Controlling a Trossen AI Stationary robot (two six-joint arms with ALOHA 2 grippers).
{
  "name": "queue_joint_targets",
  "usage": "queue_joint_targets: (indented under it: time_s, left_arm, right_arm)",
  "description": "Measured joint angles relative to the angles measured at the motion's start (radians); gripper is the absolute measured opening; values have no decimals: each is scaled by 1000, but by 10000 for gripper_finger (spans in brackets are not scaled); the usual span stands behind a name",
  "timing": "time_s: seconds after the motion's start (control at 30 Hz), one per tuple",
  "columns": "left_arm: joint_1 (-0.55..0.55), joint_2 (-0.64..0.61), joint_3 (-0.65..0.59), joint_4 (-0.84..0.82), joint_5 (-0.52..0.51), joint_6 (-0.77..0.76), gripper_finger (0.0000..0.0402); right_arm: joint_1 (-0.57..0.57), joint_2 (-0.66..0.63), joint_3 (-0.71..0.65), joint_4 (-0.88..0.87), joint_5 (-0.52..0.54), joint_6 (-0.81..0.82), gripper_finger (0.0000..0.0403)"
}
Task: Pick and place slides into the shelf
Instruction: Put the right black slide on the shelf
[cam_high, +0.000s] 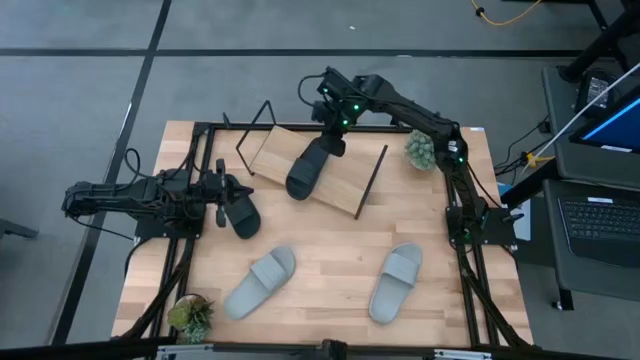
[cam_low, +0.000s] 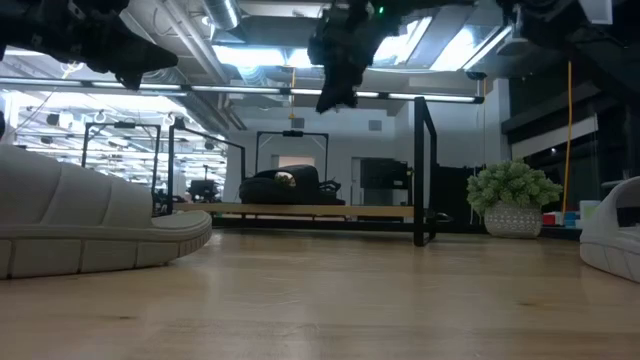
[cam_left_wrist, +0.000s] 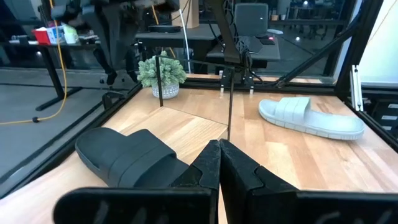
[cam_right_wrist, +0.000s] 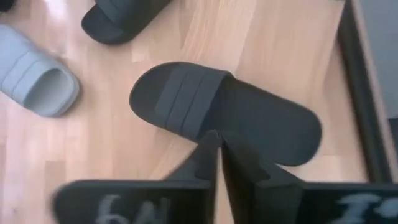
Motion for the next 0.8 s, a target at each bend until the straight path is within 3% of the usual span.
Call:
queue_joint_targets:
  time_s: [0.2, 0.43, 0.57, 0.8]
  left_arm:
    - [0, 0, 0, 0, 0, 26, 0]
    - [0, 0, 0, 0, 18, 27, 0]
    - [0, 0, 0, 0, 65, 27, 0]
    - [0, 0, 0, 0, 97, 27, 0]
  right_arm:
    - [99, -93, -1, -30, 135, -1, 5]
    - [225, -174, -64, 35, 148, 26, 4]
    - [282, -235, -227, 186, 198, 69, 3]
    - [349, -434, -671, 567, 223, 145, 2]
